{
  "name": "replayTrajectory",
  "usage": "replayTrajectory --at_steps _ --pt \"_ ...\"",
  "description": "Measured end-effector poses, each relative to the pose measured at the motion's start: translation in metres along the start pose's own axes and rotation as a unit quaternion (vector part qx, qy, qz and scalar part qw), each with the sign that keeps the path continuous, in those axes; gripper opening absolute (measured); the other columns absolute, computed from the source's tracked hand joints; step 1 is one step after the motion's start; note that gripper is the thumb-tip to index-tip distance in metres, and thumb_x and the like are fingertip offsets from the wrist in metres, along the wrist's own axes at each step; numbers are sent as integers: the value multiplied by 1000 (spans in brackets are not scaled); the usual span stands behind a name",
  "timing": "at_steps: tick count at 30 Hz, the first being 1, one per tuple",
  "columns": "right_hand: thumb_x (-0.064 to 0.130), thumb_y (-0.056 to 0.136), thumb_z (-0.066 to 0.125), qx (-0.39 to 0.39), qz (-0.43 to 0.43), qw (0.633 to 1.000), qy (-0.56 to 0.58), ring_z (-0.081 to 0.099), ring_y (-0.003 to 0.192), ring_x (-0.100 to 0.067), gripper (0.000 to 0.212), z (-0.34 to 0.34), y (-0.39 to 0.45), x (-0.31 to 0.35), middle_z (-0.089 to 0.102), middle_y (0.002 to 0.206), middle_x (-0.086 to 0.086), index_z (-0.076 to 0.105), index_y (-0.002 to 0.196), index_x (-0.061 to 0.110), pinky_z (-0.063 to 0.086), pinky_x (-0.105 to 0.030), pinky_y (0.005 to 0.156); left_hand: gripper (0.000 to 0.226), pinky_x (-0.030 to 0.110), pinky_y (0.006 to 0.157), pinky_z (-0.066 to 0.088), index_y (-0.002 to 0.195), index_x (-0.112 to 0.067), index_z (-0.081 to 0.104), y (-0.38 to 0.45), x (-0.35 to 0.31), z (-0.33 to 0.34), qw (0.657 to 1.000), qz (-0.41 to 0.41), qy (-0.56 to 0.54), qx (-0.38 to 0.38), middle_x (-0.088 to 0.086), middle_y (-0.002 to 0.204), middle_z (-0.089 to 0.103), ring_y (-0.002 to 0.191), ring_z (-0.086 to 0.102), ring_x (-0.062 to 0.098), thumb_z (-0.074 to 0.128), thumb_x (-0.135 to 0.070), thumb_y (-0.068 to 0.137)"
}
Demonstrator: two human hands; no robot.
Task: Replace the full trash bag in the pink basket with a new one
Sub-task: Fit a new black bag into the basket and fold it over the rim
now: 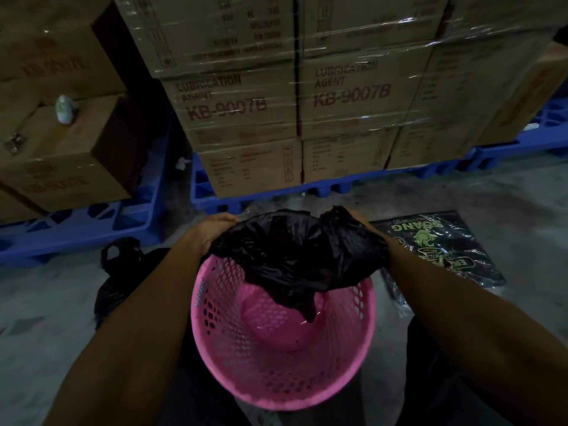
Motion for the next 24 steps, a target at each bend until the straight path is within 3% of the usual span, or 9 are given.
replayTrajectory --at_steps 2,4,6,9,12,15,20,22,24 --pt "12 103 38 -30 6 999 39 44 132 -32 37 -1 -4 -5 56 133 -13 50 136 2 41 -31 99 13 21 55 58 105 -8 66 -3 3 -6 999 19 -32 14 14 96 67 77 64 25 61 -9 93" --pt "12 102 37 -46 10 989 140 66 102 -27 43 -7 -11 -7 75 93 -3 79 92 12 55 -28 72 24 26 59 60 114 -11 64 -6 0 -11 996 44 -82 12 15 97 69 78 68 26 63 -7 91" --pt "12 100 40 0 18 970 241 70 83 -22 51 -11 -14 -9 77 79 1 80 70 19 55 -31 75 20 24 54 60 107 -12 67 -10 -2 -15 993 70 -93 -16 13 84 71 68 69 22 61 -2 90" --pt "6 96 47 19 20 977 209 66 93 -29 32 -15 -22 -5 73 95 -9 76 85 14 50 -41 93 21 23 54 57 89 -12 71 -19 3 -16 998 49 -29 -27 6 77 72 68 67 21 53 -4 94" --pt "3 95 51 26 60 987 143 66 89 -28 28 -15 -26 -7 71 98 -11 74 87 16 50 -40 90 21 24 59 56 94 -12 73 -25 10 -16 999 31 -12 -37 7 88 72 74 68 21 52 -14 96" --pt "1 94 52 14 45 988 147 66 86 -27 21 -15 -34 -8 69 100 -14 69 106 4 54 -34 81 25 31 75 56 102 -15 74 -30 15 -11 999 22 -22 26 7 94 77 87 73 24 65 -34 89" --pt "18 98 49 -31 62 984 162 65 78 -14 15 -14 -40 -8 62 88 -1 60 98 7 52 -22 63 23 22 62 56 111 -8 69 -31 22 -10 994 69 79 -4 14 97 73 76 68 21 66 -6 89" --pt "28 96 50 -30 69 986 150 63 92 -21 24 -15 -31 -5 66 91 -2 65 98 10 52 -29 72 18 22 61 54 107 -8 69 -29 22 -9 995 70 68 -13 13 92 71 72 66 20 62 -3 91" --pt "31 92 52 -30 75 993 88 64 90 -23 27 -14 -25 2 69 95 -5 69 101 13 50 -31 75 21 23 64 54 107 -13 68 -23 23 -10 996 65 51 -16 11 92 69 72 65 19 60 -1 91"
Point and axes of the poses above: each hand's wrist, its own y-axis towards the middle knuckle, its own z-axis out of the palm, x = y × z, the point moved 3 cm from there along y, towards the middle knuckle
